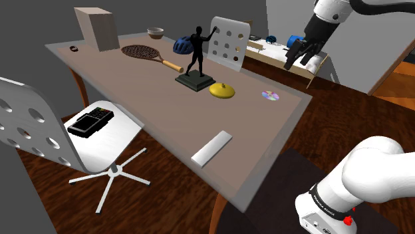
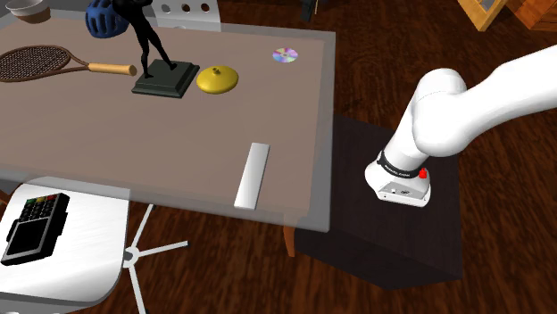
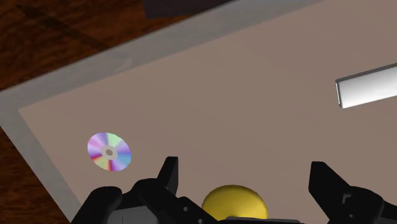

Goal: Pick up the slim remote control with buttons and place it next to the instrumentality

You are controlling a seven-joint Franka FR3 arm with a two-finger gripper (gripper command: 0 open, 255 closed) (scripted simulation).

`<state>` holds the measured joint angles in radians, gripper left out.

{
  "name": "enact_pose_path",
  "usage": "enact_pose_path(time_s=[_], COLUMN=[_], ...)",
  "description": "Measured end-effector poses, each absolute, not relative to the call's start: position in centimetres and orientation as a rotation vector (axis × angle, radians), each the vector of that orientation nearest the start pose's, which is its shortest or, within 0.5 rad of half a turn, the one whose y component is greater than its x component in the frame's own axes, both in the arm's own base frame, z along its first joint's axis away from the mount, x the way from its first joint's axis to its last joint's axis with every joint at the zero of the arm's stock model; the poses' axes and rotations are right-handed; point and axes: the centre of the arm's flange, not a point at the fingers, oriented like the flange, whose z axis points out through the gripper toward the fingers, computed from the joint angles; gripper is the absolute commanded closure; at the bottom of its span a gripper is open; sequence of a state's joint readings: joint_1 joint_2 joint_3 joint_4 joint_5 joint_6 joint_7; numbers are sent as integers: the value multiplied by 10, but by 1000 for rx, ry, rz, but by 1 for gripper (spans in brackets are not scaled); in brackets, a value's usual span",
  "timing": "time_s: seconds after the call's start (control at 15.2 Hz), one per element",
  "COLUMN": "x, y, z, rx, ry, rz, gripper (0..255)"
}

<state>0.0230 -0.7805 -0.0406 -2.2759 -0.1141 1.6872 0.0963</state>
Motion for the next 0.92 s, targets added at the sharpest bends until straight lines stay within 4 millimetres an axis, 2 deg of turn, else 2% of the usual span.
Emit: enact_pose_path(time_s=[0.13, 0.2, 0.4, 0.92], x=[318, 316, 315, 315], y=[-18, -12, 16, 85], z=[634, 625, 603, 529], rx=[-3197, -3193, -3174, -3077], ry=[188, 225, 371, 790], rz=[-309, -302, -275, -197], gripper=[0, 0, 0, 0])
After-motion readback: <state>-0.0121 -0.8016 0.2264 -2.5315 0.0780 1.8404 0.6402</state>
